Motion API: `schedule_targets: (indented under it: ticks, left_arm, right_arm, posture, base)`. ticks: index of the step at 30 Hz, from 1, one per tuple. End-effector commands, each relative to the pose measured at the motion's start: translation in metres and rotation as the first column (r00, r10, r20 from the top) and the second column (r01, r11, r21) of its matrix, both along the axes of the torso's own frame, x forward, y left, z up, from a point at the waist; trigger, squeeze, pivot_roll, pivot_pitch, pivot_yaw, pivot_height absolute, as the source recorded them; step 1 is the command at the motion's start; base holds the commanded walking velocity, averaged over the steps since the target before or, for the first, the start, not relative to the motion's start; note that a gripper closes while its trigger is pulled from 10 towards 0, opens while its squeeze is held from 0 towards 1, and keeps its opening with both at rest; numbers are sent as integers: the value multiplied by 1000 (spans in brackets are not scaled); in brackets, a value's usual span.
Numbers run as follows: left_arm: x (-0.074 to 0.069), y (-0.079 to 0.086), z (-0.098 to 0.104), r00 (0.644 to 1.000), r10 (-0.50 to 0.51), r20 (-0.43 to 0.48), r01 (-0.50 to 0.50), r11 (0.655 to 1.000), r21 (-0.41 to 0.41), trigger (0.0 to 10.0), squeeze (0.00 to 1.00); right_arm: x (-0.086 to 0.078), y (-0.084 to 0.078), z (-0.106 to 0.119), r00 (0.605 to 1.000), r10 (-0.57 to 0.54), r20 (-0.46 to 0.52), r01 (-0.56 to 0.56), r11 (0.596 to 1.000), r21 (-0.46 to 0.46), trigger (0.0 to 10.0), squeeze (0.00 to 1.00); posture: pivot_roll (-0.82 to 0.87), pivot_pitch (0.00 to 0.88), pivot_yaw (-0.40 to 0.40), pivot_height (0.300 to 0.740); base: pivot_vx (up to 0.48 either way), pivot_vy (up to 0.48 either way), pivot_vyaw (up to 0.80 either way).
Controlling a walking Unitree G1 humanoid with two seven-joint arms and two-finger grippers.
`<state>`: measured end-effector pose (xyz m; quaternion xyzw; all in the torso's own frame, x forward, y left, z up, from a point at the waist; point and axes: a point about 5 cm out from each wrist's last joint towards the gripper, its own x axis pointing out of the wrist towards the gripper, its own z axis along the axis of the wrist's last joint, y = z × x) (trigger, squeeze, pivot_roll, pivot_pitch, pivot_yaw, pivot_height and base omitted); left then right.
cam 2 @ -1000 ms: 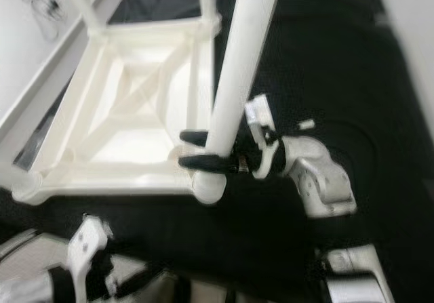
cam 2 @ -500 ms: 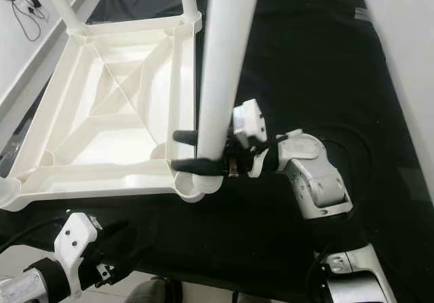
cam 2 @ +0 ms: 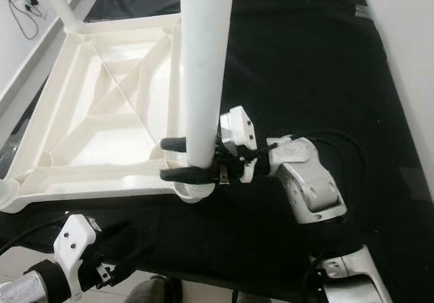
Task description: Building children table
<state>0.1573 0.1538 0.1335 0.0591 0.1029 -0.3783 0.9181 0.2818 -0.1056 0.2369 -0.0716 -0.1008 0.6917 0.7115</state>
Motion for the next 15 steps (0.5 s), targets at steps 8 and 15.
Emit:
schedule_targets:
  ticks: [8, 15]
  left_arm:
    - [-1, 0, -8, 1000, 9, -16, -9, 1000, -2, 10000, 0]
    - [0, 0, -7, 1000, 14, -10, -14, 1000, -4, 10000, 0]
  right_arm:
    - [3, 23, 1, 1000, 4, 15, -4, 1000, 31, 10000, 0]
    - [2, 25, -6, 1000, 16, 15, -16, 1000, -9, 10000, 0]
  posture:
    - [109, 291, 54, 740]
    - [111, 294, 52, 740]
  base:
    - [0, 0, 0]
    - [0, 0, 0]
